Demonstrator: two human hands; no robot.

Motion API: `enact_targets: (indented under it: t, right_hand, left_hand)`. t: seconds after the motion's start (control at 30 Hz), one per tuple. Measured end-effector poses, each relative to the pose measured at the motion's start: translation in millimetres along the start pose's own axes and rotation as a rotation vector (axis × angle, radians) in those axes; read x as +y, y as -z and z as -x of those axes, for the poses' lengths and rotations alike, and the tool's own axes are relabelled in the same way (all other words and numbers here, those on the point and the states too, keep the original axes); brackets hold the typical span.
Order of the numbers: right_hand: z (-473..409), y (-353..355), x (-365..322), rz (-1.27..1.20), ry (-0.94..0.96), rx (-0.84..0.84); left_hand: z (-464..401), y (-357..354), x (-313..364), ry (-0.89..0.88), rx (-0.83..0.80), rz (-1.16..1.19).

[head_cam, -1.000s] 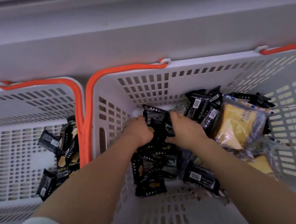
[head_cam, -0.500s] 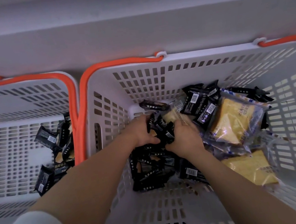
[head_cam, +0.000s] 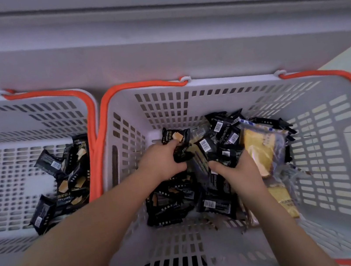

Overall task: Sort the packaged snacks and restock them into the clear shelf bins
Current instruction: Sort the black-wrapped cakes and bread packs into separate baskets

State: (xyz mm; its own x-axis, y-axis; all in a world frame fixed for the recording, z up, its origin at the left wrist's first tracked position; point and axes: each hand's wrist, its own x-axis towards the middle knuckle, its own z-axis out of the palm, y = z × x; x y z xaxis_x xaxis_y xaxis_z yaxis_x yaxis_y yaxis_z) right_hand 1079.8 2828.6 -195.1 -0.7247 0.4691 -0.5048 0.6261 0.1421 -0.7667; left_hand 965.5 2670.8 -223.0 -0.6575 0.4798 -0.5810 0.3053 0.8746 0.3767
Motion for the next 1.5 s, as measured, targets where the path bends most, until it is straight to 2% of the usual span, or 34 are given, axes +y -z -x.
enact_targets:
  t: [0.13, 0.27, 0.33, 0.43, 0.57, 0.7, 0.8, 0.93, 1.03, 1.07, 1.13, 1.23, 1.3, 1.37, 1.43, 1.5]
  right_hand:
    - [24.3, 5.3, -41.8, -0.261, 0.045, -0.018]
    - [44.4, -16.6, -104.8, -0.201, 0.249, -0.182]
    - [55.8, -41.0, -135.9, -0.124, 0.357, -0.279]
    - [74.5, -88.1, -173.2, 0.049, 0.450, -0.453]
    - [85.4, -154.3, -191.5, 0.379, 0.559, -0.633]
    - [78.5, -197.8, -186.2, 0.741, 0.484, -0.700]
    - [75.7, -197.9, -181.4, 0.700, 0.405, -0.715]
    - [72.2, -162.4, -163.2, 0.415, 0.440, -0.524]
    - [66.7, -122.4, -130.7, 0.295, 0.393, -0.347]
    - [63.9, -108.7, -116.4, 0.283, 0.347, -0.310]
    - [57.3, -84.0, -85.5, 0.301, 0.223, -0.285]
    - [42.0, -53.6, -40.8, 0.460, 0.098, -0.291]
    - [30.3, -41.3, -19.8, 0.587, 0.065, -0.281]
    - [18.6, -35.7, -6.1, 0.747, 0.057, -0.298]
    - [7.9, -34.8, 5.3, 0.945, 0.085, -0.361]
    - [2.2, -37.2, 16.6, 1.137, 0.095, -0.431]
  left_hand:
    - [49.6, 41.1, 7.5, -0.139, 0.309, 0.401]
    - [117.9, 75.7, -11.6, -0.239, 0.528, 0.578]
    - [147.0, 82.9, -32.5, -0.177, 0.599, 0.628]
    - [181.2, 83.2, -75.0, 0.041, 0.679, 0.678]
    - [209.7, 65.2, -133.8, 0.345, 0.671, 0.691]
    - [218.1, 38.4, -173.8, 0.509, 0.540, 0.592]
    - [210.1, 21.6, -188.3, 0.518, 0.391, 0.555]
    - [189.0, 13.2, -189.1, 0.409, 0.074, 0.487]
    - [178.0, 13.3, -173.9, 0.318, -0.129, 0.262]
    - [176.3, 14.6, -165.8, 0.290, -0.118, 0.194]
    - [176.6, 20.6, -144.3, 0.203, 0.065, 0.232]
    - [181.5, 39.0, -100.6, -0.103, 0.458, 0.286]
    - [179.3, 52.5, -72.6, -0.295, 0.584, 0.191]
    - [166.3, 56.5, -51.9, -0.438, 0.607, 0.017]
    - [147.9, 54.6, -34.3, -0.452, 0.456, -0.033]
    - [125.1, 43.5, -18.9, -0.362, 0.265, -0.106]
